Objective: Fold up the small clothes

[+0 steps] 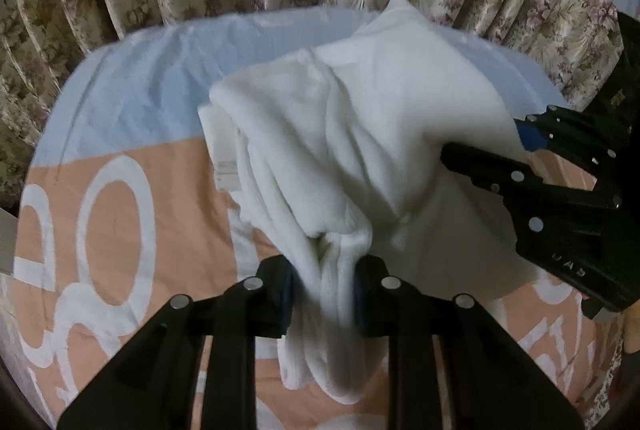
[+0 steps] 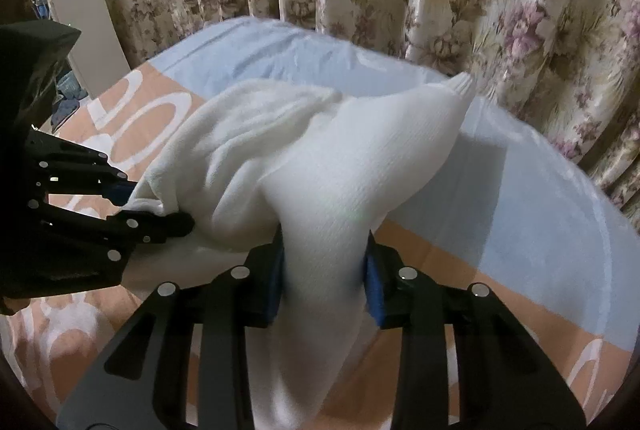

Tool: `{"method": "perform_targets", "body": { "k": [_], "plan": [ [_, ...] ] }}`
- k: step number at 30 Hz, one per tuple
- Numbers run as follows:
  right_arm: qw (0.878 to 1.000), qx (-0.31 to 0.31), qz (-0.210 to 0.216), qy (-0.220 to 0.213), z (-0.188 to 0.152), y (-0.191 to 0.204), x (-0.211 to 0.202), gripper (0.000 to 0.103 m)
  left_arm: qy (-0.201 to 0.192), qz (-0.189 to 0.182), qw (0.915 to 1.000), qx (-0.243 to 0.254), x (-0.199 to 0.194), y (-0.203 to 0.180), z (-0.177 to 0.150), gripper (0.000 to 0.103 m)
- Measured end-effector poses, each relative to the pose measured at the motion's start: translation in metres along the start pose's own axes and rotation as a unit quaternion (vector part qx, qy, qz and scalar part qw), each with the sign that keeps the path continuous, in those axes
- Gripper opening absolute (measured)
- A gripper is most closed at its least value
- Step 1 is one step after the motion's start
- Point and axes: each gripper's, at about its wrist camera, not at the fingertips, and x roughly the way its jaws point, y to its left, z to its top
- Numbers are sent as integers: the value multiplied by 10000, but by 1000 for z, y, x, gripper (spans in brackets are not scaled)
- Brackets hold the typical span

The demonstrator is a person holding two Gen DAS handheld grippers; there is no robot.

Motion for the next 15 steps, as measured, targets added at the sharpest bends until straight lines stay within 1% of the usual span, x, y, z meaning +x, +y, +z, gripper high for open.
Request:
{"method": "perform_targets", "body": {
  "k": [4, 10, 13, 15],
  "plan": [
    [9994, -5, -95, -338, 7, -5, -29, 33, -236, 67, 9996, 111, -28, -16, 7, 23],
    [9964, 38, -281, -799, 8, -17, -82, 33, -618, 144, 9972, 403, -67, -57, 10, 23],
    [9944, 122, -398, -966, -2, -28, -111, 33, -756, 101, 9957, 523, -81, -85, 8, 23],
    [9935, 202, -446, -1023, -13, -36, -127, 33, -761, 3, 9957, 520, -85, -100, 4, 23]
  ]
}}
